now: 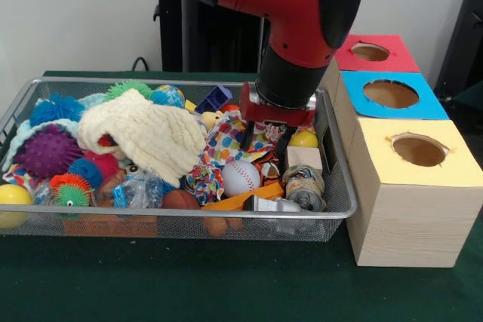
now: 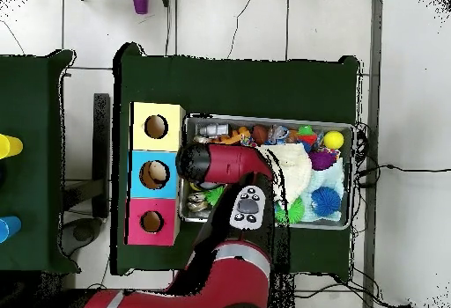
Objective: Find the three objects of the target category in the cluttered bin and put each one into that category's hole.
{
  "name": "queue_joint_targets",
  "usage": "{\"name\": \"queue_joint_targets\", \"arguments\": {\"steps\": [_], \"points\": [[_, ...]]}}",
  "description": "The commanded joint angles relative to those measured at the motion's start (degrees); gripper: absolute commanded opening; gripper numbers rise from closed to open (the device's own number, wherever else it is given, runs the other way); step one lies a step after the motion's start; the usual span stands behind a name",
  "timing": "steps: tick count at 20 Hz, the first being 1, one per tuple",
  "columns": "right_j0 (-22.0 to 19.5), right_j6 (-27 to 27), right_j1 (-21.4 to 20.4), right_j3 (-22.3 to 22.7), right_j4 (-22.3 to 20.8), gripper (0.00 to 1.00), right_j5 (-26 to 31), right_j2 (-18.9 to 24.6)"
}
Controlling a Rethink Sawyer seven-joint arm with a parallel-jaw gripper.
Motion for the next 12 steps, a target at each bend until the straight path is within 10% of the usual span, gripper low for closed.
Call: {"name": "queue_joint_targets", "arguments": {"steps": [1,12], "points": [[-0.6,14.9,5.2,-1.6,3.1,1.00,-4.3,2.5],[-0.6,15.0,8.5,-3.1,4.3,1.00,-7.7,2.4]]}}
